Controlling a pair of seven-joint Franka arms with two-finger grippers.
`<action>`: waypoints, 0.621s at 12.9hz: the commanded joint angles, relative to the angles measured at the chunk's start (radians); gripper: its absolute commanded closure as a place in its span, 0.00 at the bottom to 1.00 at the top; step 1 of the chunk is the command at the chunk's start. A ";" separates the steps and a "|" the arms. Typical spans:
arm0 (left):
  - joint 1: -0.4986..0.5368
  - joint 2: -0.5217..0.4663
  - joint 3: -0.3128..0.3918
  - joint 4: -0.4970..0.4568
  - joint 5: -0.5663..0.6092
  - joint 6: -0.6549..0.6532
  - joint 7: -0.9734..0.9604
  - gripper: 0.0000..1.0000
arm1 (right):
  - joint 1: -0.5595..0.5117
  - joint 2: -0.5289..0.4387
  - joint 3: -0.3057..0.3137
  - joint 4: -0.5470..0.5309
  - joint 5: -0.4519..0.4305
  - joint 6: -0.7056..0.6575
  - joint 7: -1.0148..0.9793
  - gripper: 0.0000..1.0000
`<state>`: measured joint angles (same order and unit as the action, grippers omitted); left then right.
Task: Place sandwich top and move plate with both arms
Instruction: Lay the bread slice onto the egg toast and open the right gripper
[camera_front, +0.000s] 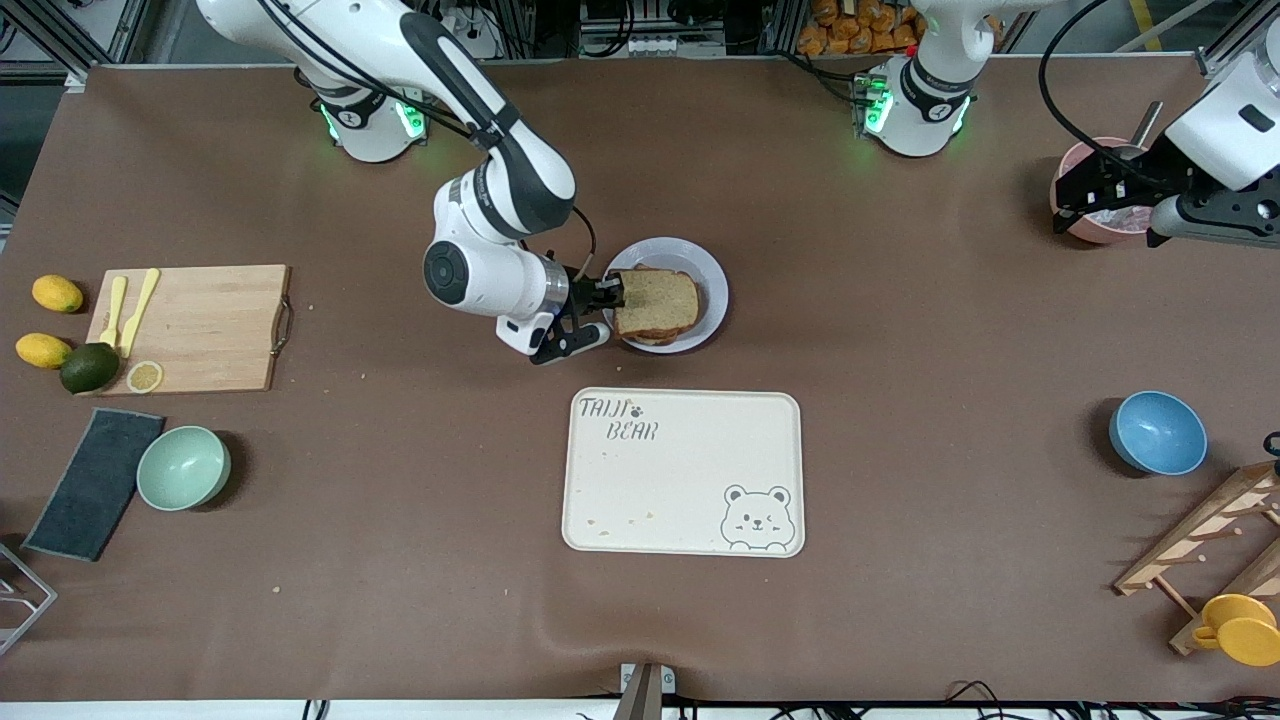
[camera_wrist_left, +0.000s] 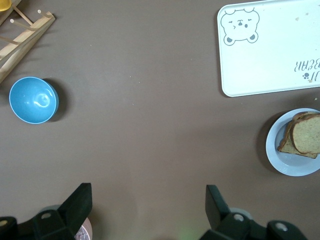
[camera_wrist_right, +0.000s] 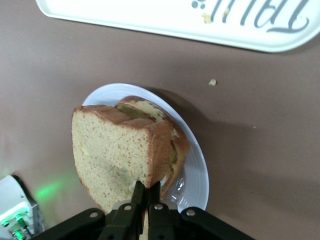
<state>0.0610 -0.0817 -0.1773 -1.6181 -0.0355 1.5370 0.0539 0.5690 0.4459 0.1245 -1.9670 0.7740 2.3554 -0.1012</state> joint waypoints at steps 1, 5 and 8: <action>0.006 -0.018 -0.010 -0.020 0.022 0.012 -0.008 0.00 | 0.026 -0.036 -0.009 -0.069 0.033 0.042 0.009 1.00; 0.005 -0.018 -0.010 -0.025 0.020 0.014 -0.009 0.00 | 0.037 -0.042 -0.011 -0.064 0.100 0.044 0.116 0.00; 0.005 -0.017 -0.010 -0.026 0.020 0.014 -0.009 0.00 | 0.020 -0.041 -0.017 -0.032 0.102 0.039 0.126 0.00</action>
<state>0.0610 -0.0816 -0.1777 -1.6258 -0.0355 1.5370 0.0538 0.5887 0.4263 0.1200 -1.9995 0.8499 2.3943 0.0046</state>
